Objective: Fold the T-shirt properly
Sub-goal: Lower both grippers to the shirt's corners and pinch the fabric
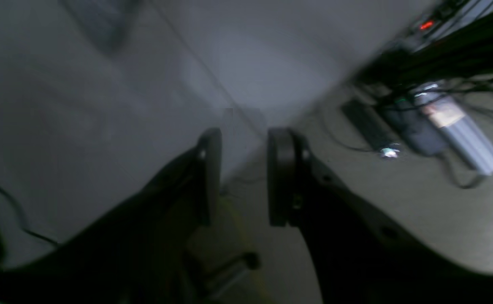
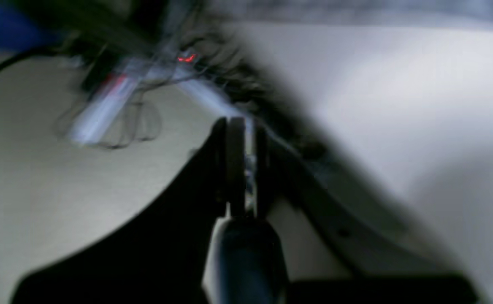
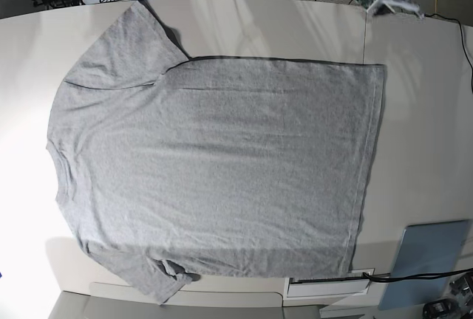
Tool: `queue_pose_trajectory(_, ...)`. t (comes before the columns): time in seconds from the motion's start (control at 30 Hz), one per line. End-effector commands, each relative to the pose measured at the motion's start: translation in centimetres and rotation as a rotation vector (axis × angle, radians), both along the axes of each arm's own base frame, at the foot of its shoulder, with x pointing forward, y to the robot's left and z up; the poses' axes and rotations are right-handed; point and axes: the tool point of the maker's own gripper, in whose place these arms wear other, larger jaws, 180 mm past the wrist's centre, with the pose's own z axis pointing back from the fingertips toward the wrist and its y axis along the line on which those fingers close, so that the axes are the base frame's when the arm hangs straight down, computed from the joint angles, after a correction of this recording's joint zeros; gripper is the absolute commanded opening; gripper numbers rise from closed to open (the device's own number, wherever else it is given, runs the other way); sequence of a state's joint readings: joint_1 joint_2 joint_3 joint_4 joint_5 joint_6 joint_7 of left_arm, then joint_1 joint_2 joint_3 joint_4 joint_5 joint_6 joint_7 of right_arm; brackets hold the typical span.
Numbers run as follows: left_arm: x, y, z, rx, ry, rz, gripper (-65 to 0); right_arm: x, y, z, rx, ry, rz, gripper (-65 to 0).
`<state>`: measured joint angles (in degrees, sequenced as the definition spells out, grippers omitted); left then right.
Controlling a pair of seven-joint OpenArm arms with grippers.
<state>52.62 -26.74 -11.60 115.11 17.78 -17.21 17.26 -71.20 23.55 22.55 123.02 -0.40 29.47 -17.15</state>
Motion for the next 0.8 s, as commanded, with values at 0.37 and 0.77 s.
queue_pose_trajectory(0.37,8.9,-0.1,0.9,-0.086,-0.129,-0.079,-38.8,4.9,-1.9,6.2,-0.244,-0.209,0.069,-54.2)
queue_pose_trajectory(0.77,11.6,2.8,-2.1,-0.003,-0.057,-0.157,-38.8,5.3,-1.4,6.5,-0.228,-0.24,0.094,-43.3)
